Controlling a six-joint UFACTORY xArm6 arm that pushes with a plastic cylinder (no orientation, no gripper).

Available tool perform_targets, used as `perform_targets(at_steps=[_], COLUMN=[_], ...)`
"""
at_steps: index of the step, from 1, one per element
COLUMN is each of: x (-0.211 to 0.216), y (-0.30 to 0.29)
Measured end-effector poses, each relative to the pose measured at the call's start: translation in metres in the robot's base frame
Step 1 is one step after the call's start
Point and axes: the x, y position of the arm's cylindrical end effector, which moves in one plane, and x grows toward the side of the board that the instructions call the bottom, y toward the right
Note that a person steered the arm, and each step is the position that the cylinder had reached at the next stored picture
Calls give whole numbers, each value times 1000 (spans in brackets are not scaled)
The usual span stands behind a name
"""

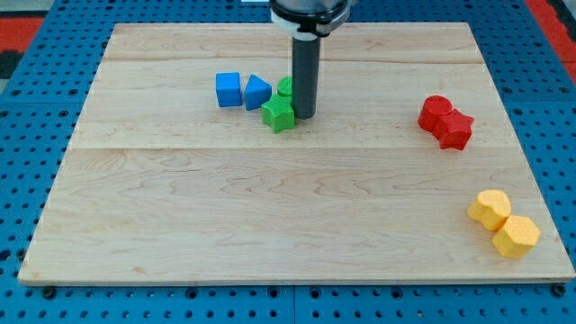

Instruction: Move green circle to the top right of blue triangle

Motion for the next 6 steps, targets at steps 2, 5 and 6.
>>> perform_targets(at_steps=[2,5,6], x=[32,13,-7], y=[-18,5,5])
